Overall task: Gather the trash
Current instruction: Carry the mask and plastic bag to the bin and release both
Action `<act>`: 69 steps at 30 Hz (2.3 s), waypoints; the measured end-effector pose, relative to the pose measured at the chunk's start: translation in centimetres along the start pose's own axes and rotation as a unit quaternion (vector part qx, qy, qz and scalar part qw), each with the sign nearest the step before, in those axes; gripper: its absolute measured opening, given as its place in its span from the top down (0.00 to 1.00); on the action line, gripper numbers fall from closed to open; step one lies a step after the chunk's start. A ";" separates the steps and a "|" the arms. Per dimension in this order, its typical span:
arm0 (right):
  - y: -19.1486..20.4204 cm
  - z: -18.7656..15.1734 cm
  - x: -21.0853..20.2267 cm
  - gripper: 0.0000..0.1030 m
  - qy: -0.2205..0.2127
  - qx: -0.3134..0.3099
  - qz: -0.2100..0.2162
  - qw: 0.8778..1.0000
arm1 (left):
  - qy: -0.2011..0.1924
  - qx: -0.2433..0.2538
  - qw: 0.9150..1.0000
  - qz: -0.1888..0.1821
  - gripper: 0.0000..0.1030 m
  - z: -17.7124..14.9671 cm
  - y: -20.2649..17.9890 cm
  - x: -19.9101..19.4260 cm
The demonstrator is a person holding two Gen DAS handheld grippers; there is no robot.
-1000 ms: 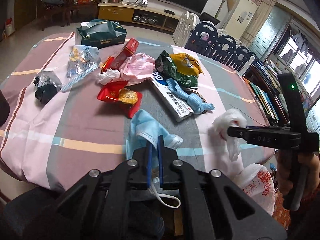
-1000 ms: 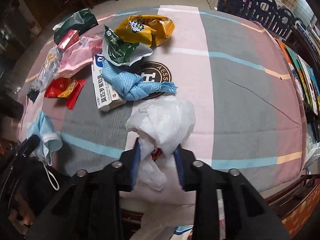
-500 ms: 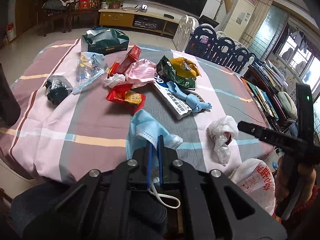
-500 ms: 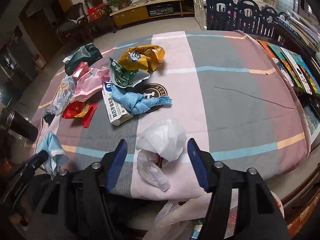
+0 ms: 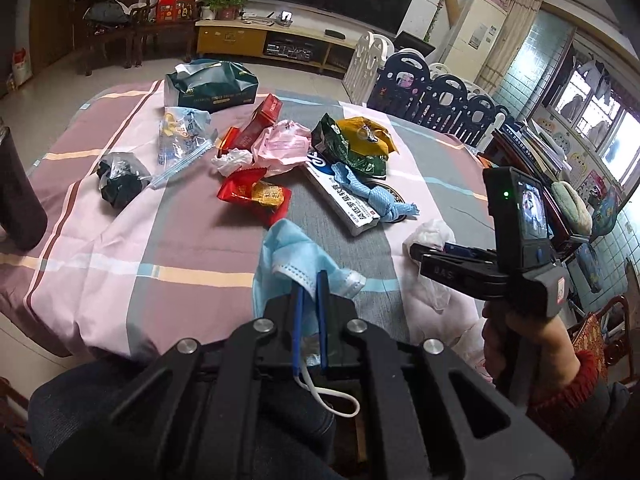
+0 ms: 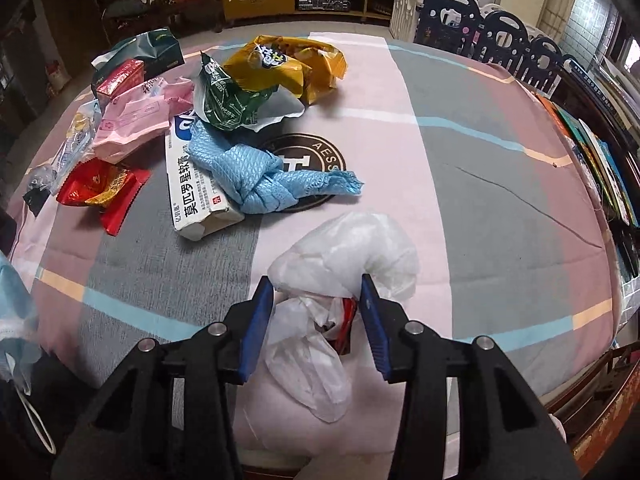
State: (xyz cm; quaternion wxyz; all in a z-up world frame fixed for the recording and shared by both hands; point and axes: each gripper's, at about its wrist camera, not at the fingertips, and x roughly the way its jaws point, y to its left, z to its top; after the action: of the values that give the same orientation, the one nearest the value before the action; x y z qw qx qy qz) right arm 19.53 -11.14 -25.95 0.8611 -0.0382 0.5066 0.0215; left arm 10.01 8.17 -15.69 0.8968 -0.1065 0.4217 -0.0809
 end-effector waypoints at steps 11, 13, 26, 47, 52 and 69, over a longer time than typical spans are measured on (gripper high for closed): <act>-3.5 -3.1 -11.0 0.83 -0.089 0.065 0.018 0.994 | -0.087 0.030 0.995 0.028 0.94 0.6 -1.8 -6.7; -4.0 -3.7 -12.6 0.83 -0.096 0.071 0.012 0.993 | -0.102 0.041 0.994 0.028 0.94 0.6 -1.9 -7.6; -2.0 -3.9 -14.9 0.83 -0.105 0.063 0.022 0.992 | -0.095 -0.095 0.989 -0.059 0.94 0.6 5.7 -7.9; -10.8 -10.9 -20.3 0.83 -0.099 0.063 -0.060 0.991 | -0.009 0.132 0.978 -0.159 0.94 -4.7 -11.9 -6.3; -13.9 -13.3 -20.8 0.83 -0.088 0.096 -0.058 0.990 | 0.032 0.190 0.966 -0.171 0.94 -6.8 -15.6 -4.9; -16.7 -16.8 -19.1 0.83 -0.047 0.141 -0.031 0.988 | 0.131 0.240 0.939 -0.210 0.92 -11.2 -20.6 -0.9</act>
State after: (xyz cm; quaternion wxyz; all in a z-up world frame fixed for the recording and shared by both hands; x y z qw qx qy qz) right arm -3.10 -29.23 -16.60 0.8809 0.0687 0.4624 -0.0746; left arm -0.30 -12.89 -16.65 0.7951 0.0367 0.4717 -0.3796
